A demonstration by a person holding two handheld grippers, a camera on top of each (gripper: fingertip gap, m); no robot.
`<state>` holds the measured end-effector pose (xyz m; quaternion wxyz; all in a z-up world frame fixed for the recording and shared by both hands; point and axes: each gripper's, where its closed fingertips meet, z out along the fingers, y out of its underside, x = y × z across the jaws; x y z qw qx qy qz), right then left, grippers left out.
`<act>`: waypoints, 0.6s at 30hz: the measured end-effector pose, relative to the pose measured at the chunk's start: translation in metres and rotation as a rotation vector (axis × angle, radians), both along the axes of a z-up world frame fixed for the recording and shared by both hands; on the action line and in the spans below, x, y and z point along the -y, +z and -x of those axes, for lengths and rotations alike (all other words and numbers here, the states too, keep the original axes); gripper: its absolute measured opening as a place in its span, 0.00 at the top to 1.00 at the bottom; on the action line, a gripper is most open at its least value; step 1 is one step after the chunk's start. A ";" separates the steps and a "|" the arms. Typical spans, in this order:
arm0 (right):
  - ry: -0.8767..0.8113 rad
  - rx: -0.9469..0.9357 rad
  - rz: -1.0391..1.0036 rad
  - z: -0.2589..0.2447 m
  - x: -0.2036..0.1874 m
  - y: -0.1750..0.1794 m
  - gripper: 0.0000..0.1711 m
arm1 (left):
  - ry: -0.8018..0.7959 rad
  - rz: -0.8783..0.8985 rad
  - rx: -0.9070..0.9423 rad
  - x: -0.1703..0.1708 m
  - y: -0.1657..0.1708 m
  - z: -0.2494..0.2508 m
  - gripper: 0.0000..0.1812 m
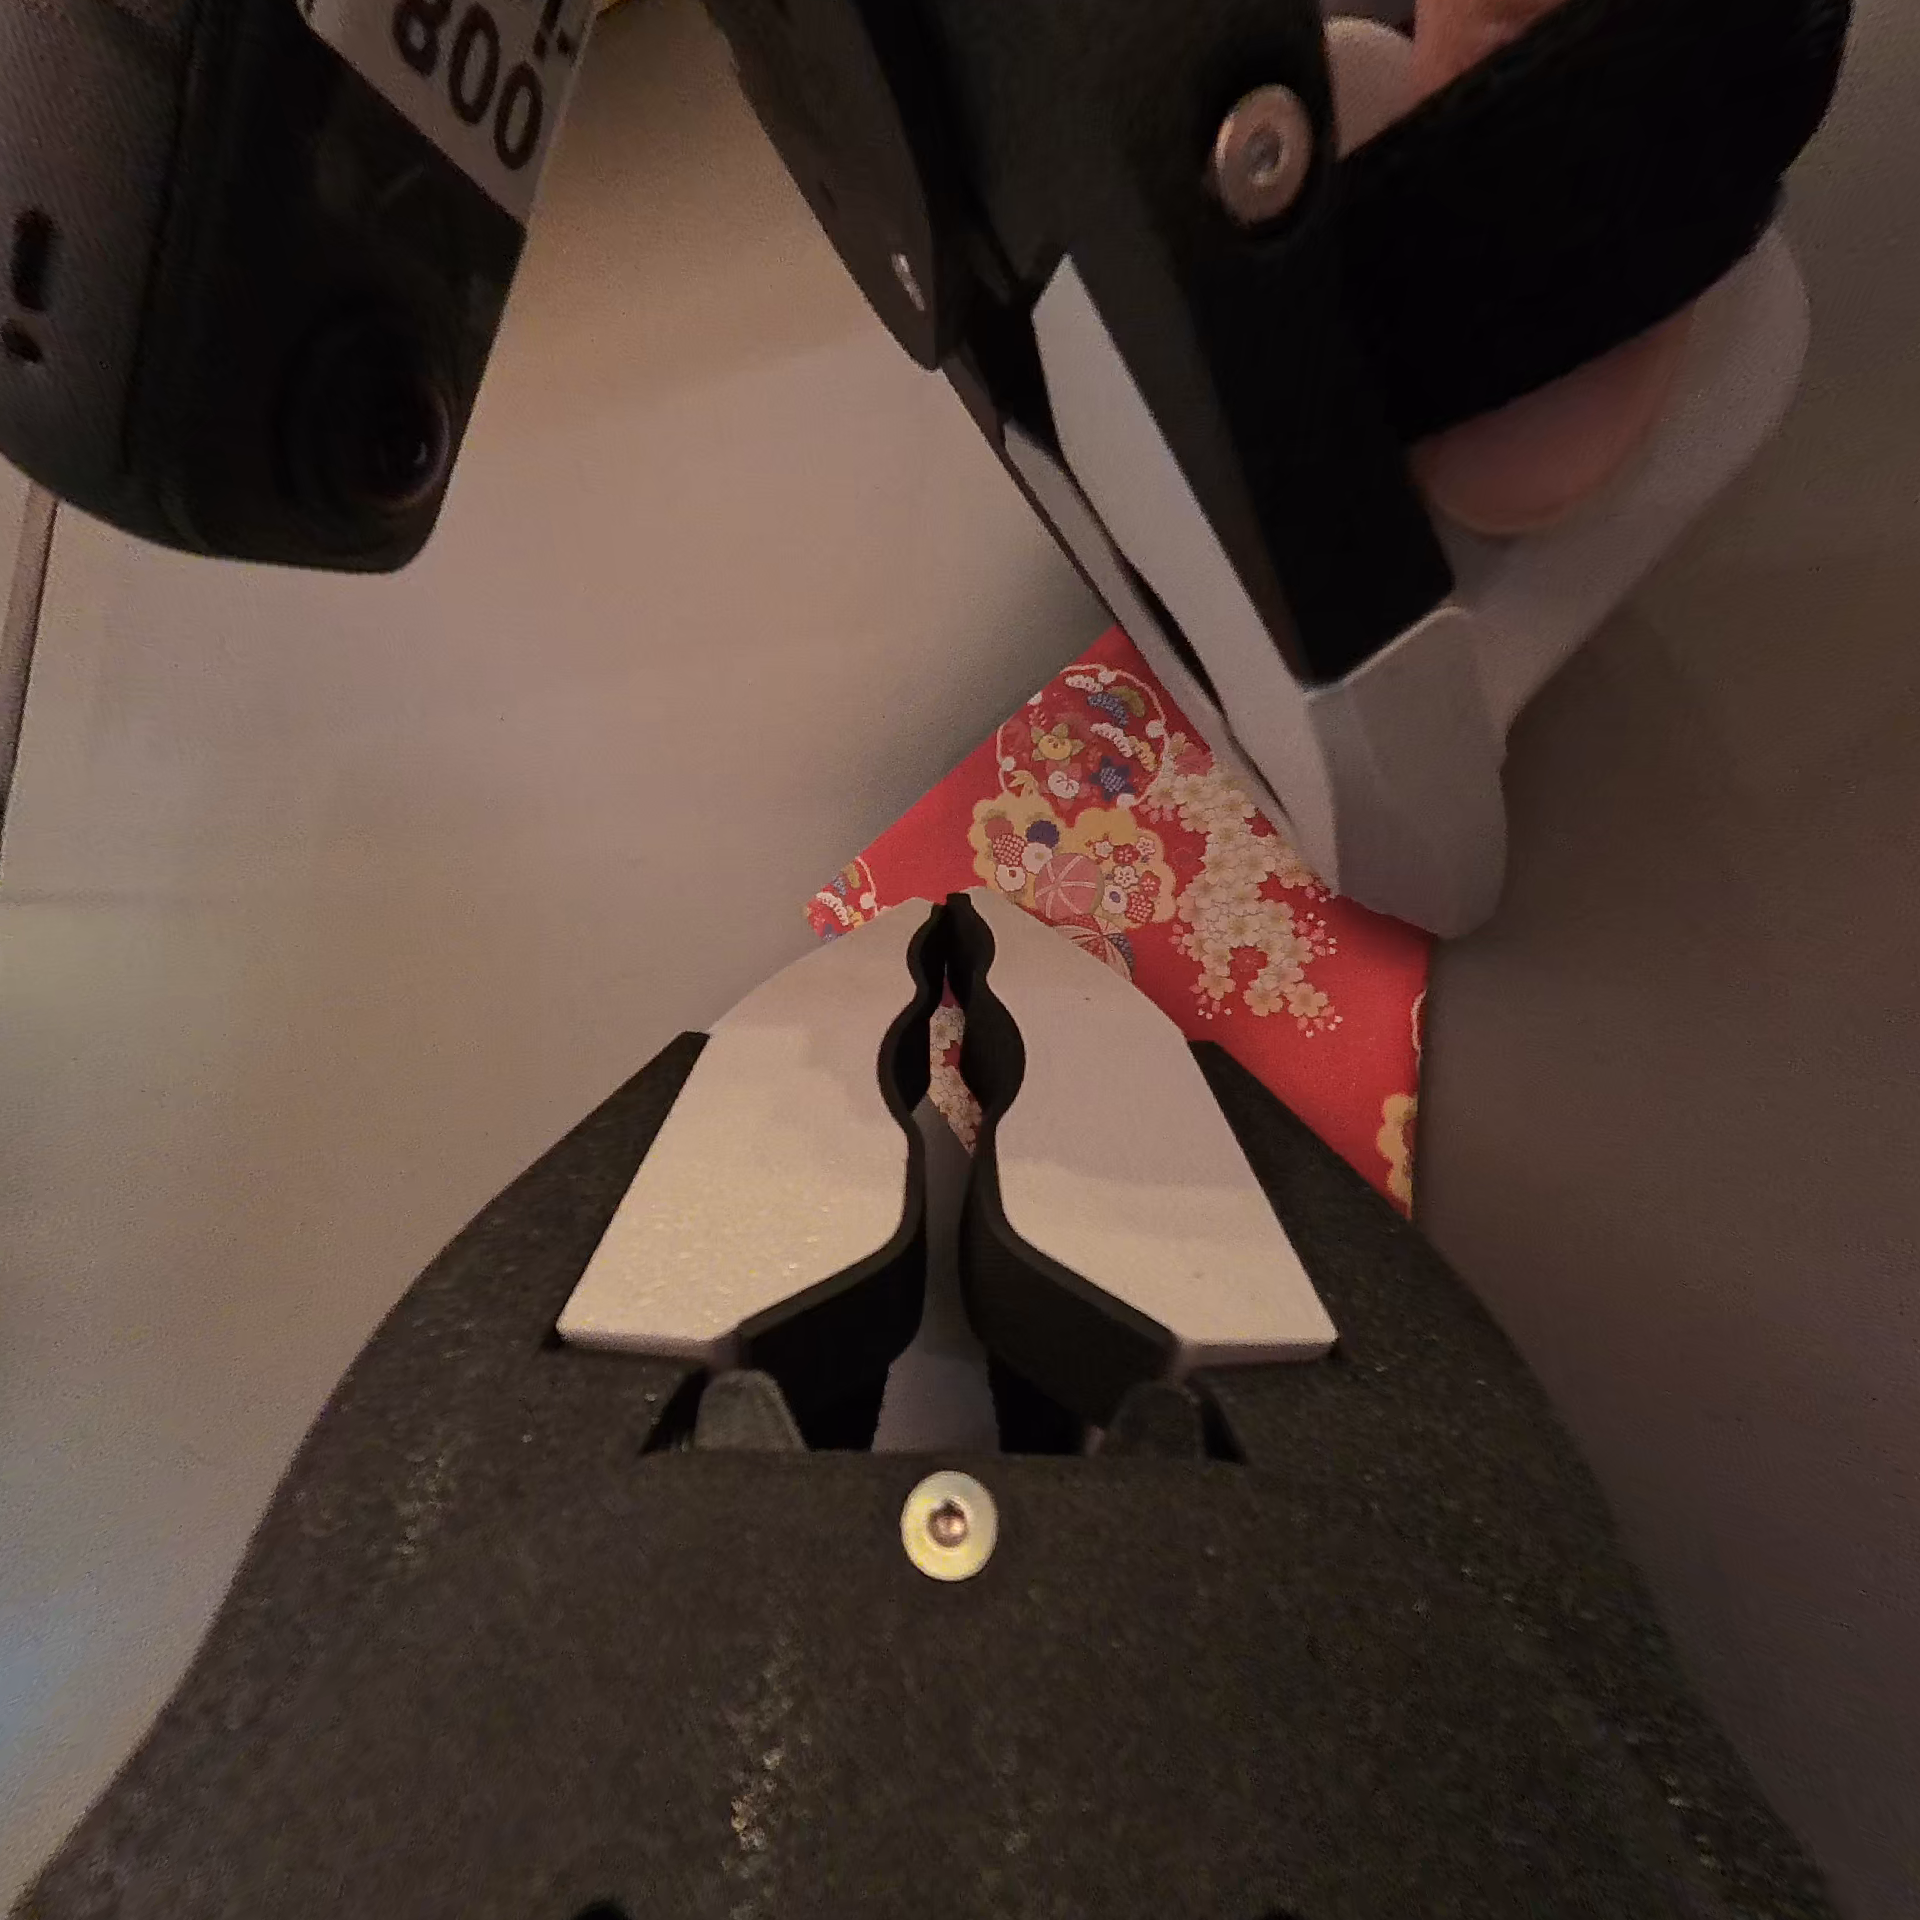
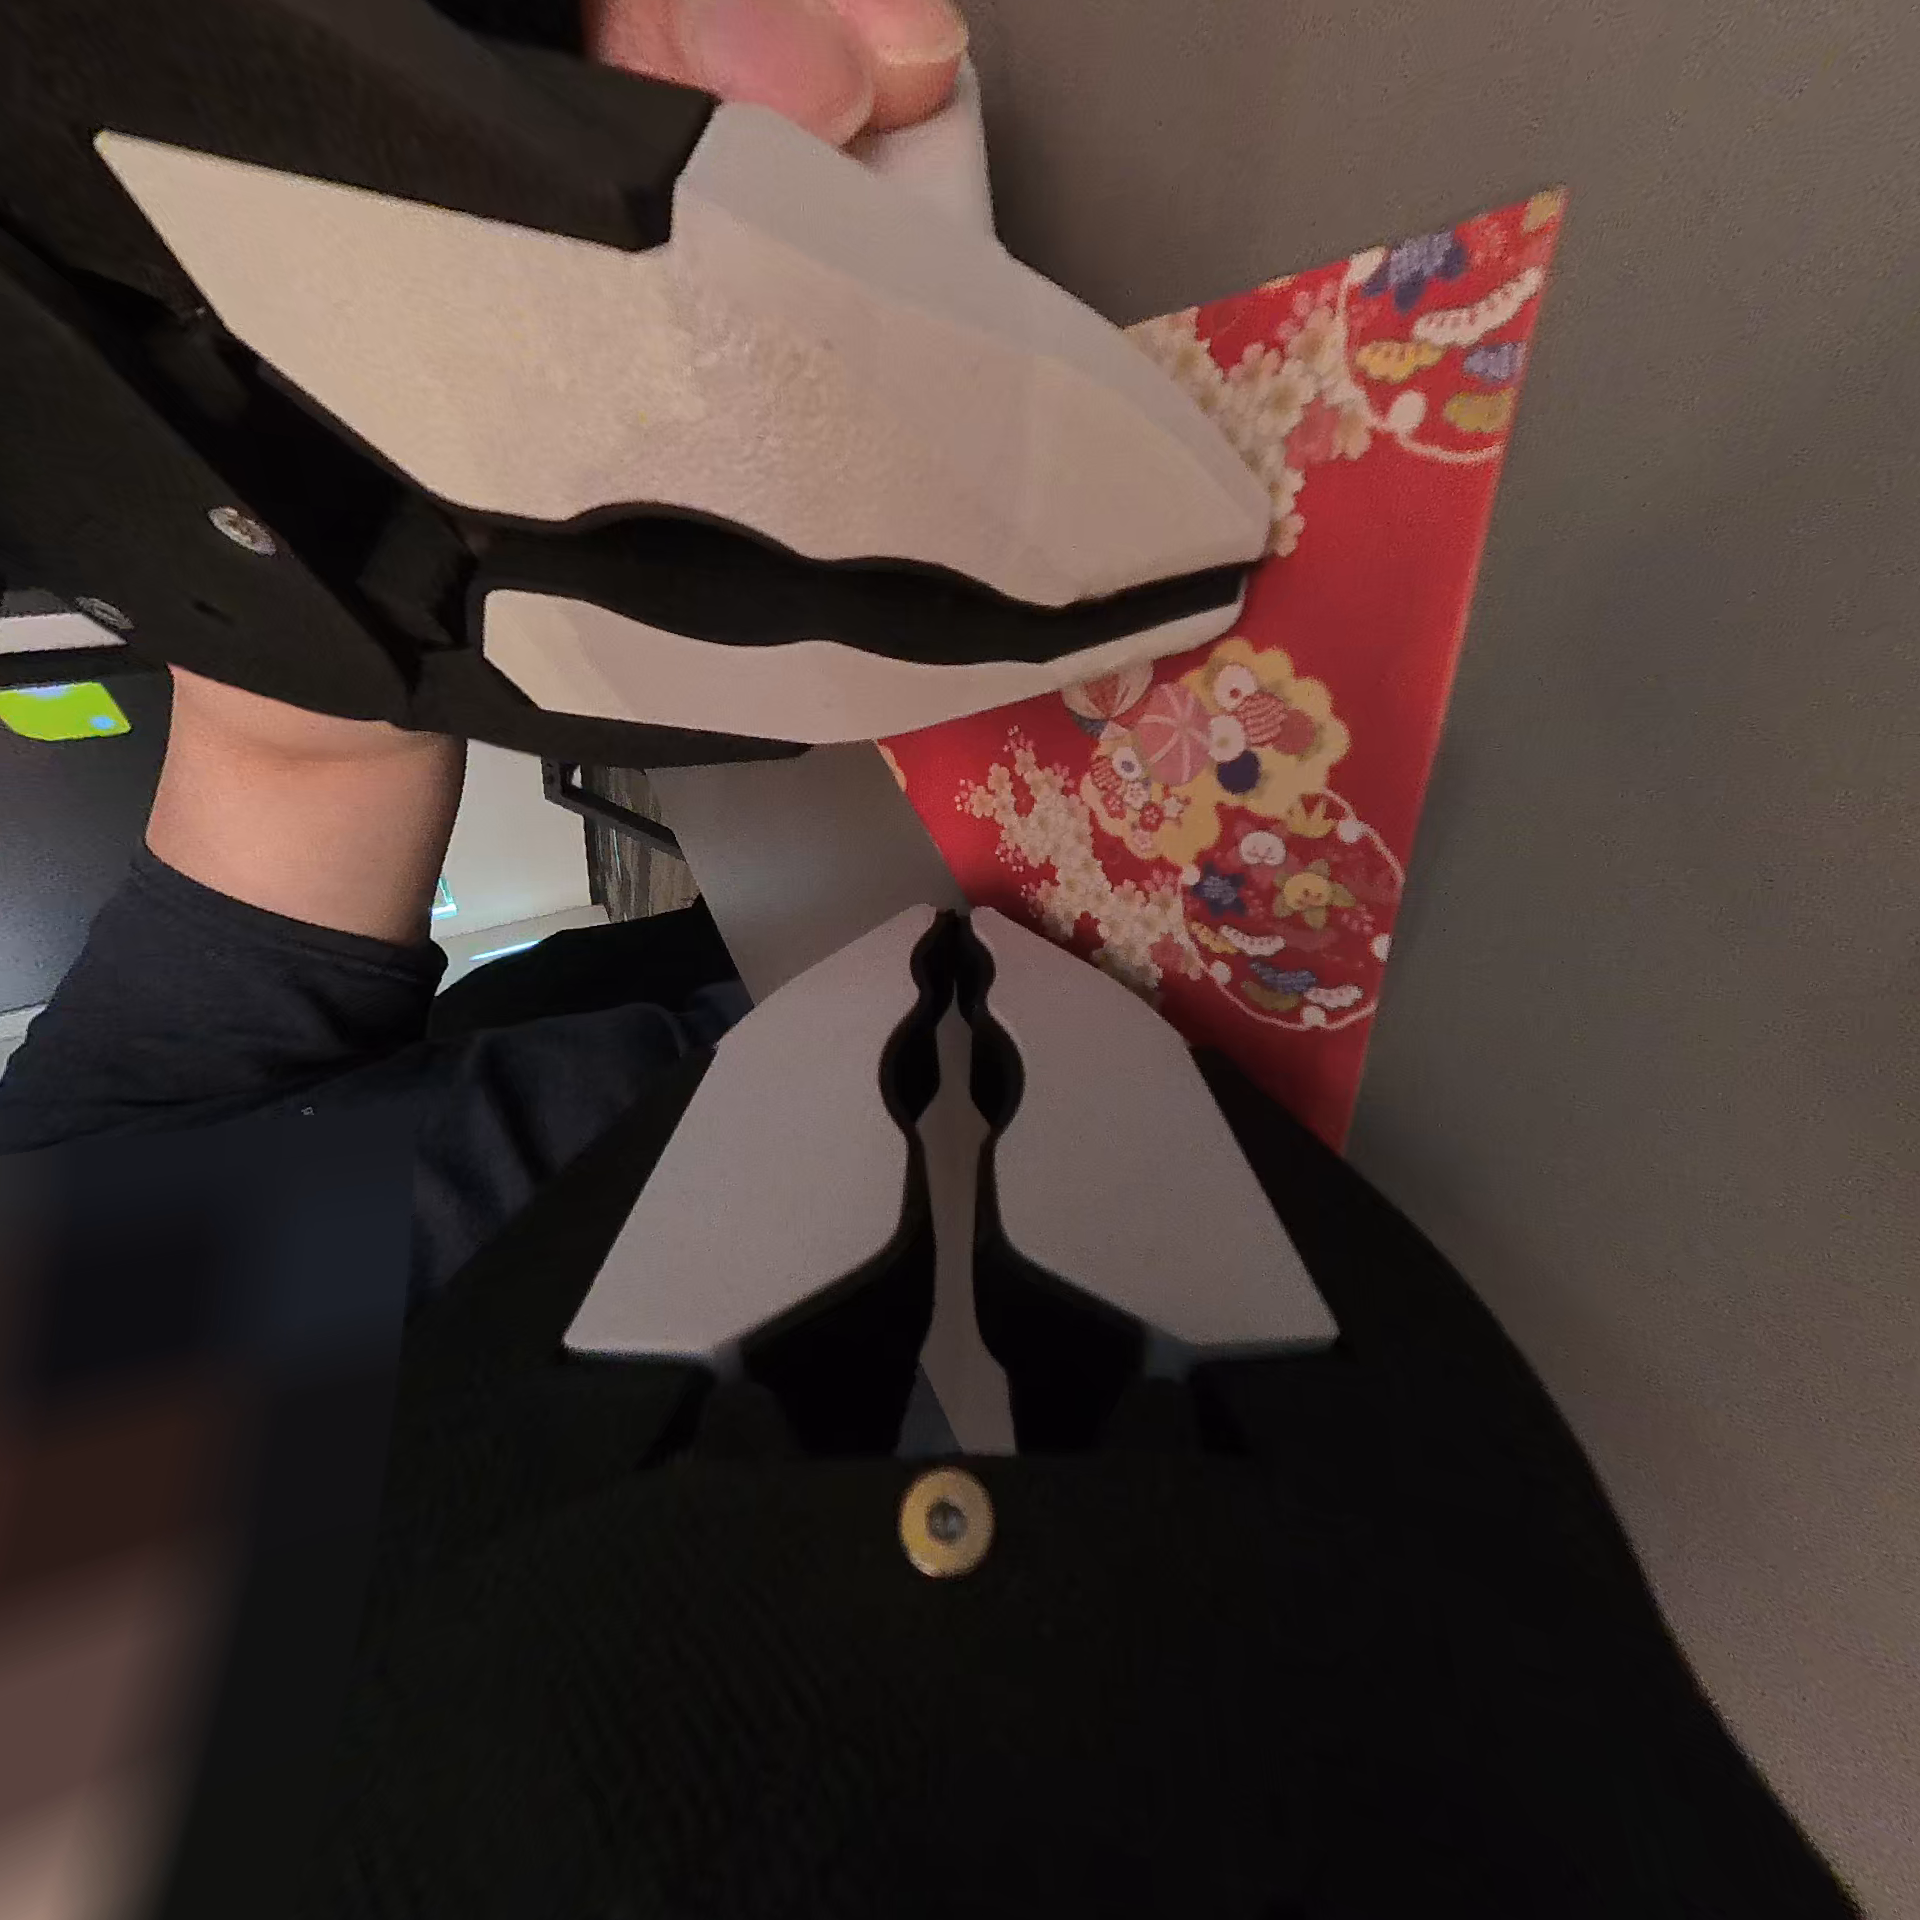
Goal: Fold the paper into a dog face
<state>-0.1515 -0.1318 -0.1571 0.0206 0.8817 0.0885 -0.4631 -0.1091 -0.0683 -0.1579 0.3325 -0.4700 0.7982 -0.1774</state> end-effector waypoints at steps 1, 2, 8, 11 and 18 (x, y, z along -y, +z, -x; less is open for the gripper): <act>-0.007 -0.003 -0.002 0.000 0.000 0.000 1.00 | 0.000 -0.004 0.001 0.000 0.000 0.000 1.00; -0.014 -0.005 -0.001 0.000 0.000 0.000 1.00 | 0.001 -0.004 0.001 0.000 0.000 0.000 1.00; -0.026 -0.003 -0.006 0.000 0.001 0.000 1.00 | -0.001 -0.007 0.000 0.000 0.000 -0.001 1.00; -0.029 -0.013 0.006 -0.001 0.003 0.000 1.00 | -0.007 -0.017 0.001 0.000 0.000 -0.001 1.00; -0.047 -0.035 0.020 -0.002 0.007 0.001 1.00 | -0.020 -0.033 0.000 0.000 0.000 -0.001 1.00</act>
